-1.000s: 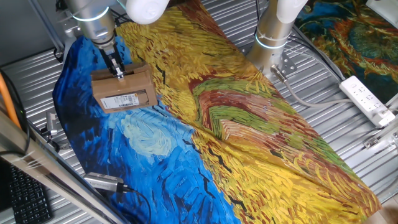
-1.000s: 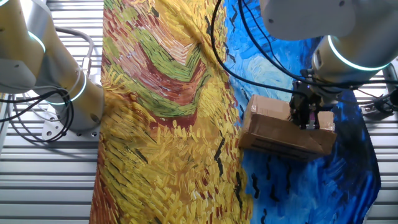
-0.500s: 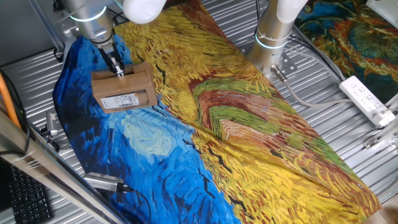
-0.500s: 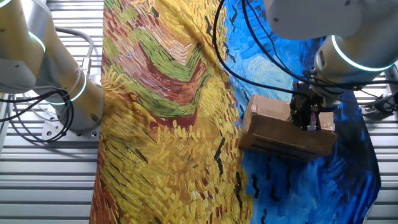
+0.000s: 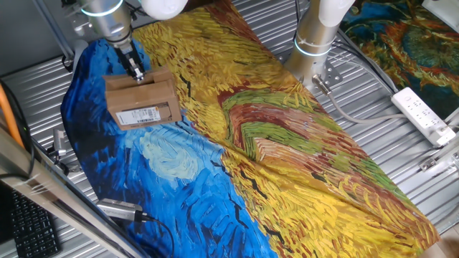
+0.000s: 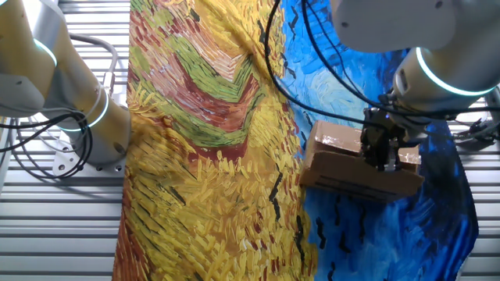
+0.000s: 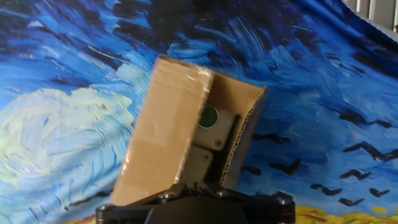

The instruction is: Open a box

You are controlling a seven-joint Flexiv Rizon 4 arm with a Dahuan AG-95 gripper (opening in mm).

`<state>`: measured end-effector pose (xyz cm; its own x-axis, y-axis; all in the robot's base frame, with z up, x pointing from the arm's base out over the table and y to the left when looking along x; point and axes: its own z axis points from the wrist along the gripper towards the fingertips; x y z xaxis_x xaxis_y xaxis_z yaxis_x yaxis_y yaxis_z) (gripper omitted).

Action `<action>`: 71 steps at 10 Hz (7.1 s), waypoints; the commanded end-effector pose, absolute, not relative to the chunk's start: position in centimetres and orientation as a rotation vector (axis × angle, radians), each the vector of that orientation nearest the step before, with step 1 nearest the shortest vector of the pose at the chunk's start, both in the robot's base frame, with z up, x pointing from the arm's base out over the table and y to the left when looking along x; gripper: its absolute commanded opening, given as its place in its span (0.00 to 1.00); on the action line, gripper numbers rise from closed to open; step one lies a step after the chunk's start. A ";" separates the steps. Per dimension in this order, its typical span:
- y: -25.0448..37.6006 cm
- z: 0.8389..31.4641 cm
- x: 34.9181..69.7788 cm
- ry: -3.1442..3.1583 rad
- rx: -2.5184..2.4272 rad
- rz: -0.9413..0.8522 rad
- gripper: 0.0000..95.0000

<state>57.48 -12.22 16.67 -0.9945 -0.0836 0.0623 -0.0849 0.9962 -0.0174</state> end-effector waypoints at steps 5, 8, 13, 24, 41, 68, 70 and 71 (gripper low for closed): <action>-13.7 17.4 56.2 -3.070 0.172 0.026 0.00; -14.3 17.7 55.7 -3.065 0.189 0.028 0.00; -15.5 17.8 55.0 -3.085 0.211 0.029 0.00; -16.5 17.3 55.4 -3.131 0.106 -0.002 0.20; -16.4 15.6 58.2 -3.186 -0.147 -0.018 0.40; -17.3 12.1 60.1 -3.198 -0.130 -0.060 0.20; -17.3 11.9 60.2 -3.198 -0.133 -0.058 0.20; -17.2 11.9 60.3 -3.199 -0.135 -0.058 0.20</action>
